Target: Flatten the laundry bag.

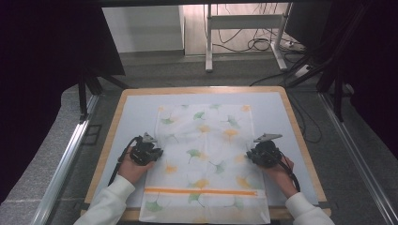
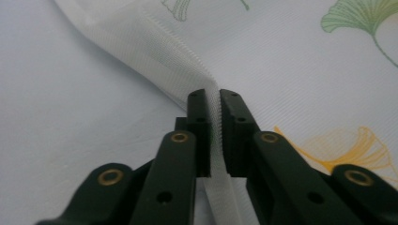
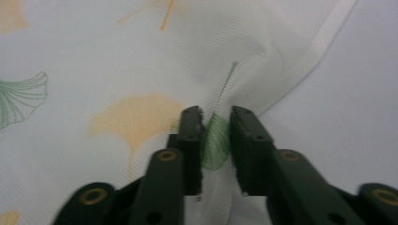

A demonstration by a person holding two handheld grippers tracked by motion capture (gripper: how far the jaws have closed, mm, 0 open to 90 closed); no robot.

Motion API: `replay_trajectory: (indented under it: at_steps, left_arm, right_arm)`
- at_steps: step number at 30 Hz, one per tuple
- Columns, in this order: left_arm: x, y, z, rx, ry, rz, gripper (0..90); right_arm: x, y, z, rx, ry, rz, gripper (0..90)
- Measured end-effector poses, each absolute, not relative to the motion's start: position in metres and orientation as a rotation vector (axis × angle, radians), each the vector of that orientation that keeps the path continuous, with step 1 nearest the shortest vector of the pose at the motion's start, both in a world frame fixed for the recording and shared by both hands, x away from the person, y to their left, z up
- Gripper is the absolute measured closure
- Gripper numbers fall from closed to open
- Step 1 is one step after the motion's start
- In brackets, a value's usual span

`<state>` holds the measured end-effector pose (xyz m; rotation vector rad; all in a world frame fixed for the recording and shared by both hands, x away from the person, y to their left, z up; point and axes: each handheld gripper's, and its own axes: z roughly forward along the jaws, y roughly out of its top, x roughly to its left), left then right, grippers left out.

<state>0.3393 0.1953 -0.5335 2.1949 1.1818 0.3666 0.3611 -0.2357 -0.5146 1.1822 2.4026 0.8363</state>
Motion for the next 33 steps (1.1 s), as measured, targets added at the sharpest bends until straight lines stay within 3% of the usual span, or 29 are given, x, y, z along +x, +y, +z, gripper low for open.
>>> replay_trajectory:
  at_steps: [2,6,25,33]
  left_arm:
    - [0.340,0.196,-0.533,2.192,1.175,0.357,87.4]
    - [0.343,0.198,-0.533,2.181,1.173,0.337,88.3]
    - [0.386,0.204,-0.530,2.141,1.234,0.351,88.6]
    - [0.388,0.210,-0.529,2.114,1.251,0.366,88.5]
  right_arm:
    - [0.361,-0.234,-0.515,1.176,2.412,0.847,84.7]
    - [0.363,-0.233,-0.515,1.169,2.410,0.855,87.4]
    - [0.418,-0.227,-0.514,1.214,2.349,0.936,88.5]
    - [0.414,-0.226,-0.513,1.225,2.372,0.967,88.4]
